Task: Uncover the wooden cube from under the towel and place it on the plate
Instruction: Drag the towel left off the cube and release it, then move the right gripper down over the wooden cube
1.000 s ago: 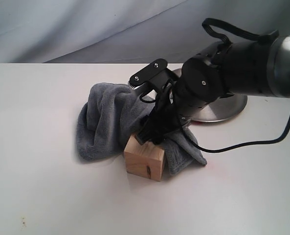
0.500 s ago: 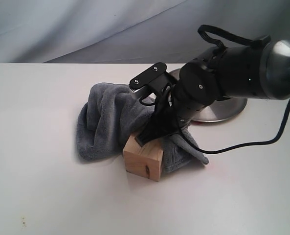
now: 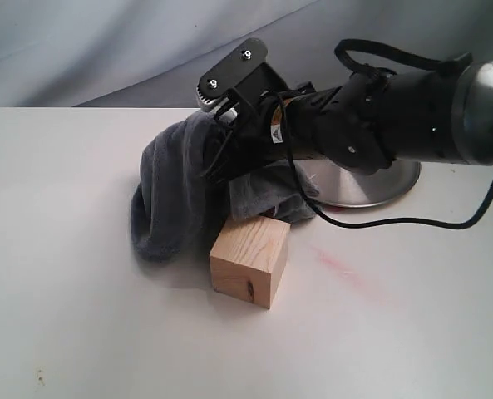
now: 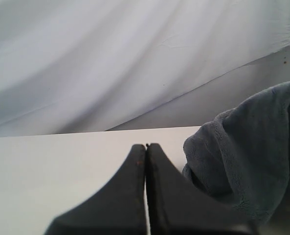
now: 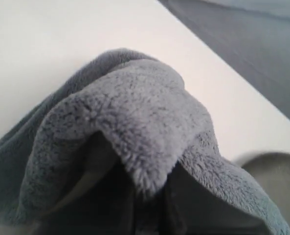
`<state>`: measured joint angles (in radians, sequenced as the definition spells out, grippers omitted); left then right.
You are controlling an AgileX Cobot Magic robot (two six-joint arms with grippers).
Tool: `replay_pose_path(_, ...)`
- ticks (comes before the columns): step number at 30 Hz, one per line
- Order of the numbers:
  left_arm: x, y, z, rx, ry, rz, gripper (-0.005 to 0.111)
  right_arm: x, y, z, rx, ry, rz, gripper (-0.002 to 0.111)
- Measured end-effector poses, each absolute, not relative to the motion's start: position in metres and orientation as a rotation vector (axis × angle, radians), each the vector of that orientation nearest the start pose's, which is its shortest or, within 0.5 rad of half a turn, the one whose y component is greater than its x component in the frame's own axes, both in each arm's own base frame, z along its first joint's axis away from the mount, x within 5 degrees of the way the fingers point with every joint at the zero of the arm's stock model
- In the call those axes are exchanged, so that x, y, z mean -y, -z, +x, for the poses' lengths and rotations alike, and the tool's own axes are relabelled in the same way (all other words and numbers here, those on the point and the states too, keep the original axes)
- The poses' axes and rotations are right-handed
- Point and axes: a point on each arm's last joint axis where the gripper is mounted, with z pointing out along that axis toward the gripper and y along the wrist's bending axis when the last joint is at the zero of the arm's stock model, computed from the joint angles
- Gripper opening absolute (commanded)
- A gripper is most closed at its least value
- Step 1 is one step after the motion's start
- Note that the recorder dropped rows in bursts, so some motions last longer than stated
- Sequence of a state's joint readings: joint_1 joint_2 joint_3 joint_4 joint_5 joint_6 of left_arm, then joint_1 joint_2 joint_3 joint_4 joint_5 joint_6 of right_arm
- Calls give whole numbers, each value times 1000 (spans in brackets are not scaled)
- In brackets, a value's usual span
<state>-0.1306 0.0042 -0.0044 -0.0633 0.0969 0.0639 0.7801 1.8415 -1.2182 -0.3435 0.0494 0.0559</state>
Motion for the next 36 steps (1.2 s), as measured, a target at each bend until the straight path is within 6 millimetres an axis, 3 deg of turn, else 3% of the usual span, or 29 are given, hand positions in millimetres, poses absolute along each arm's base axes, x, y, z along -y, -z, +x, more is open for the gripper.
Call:
replay_pose_path(4, 8, -206, 56, -1577, 106, 109, 0, -298, -222, 305, -1763, -340, -1051, 0)
replay_pose_path(9, 8, -206, 56, -1577, 106, 109, 0, -304, -189, 313, -1781, -359, -1064, 2)
replay_pose_path(12, 8, -206, 56, -1577, 106, 109, 0, -307, -172, 315, -1800, -363, -1078, 16)
replay_pose_path(15, 8, -206, 56, -1577, 106, 109, 0, -308, -167, 316, -1802, -366, -1081, 44)
replay_pose_path(18, 8, -206, 56, -1577, 106, 109, 0, -308, -169, 316, -1787, -375, -1075, 68)
replay_pose_path(20, 8, -206, 56, -1577, 106, 109, 0, -309, -170, 316, -1774, -385, -1067, 76)
replay_pose_path(28, 8, -206, 56, -1577, 106, 109, 0, -303, -188, 314, -1833, -382, -1010, 79)
replay_pose_path(36, 8, -206, 56, -1577, 106, 109, 0, -267, -231, 293, -2081, -176, -1062, 78)
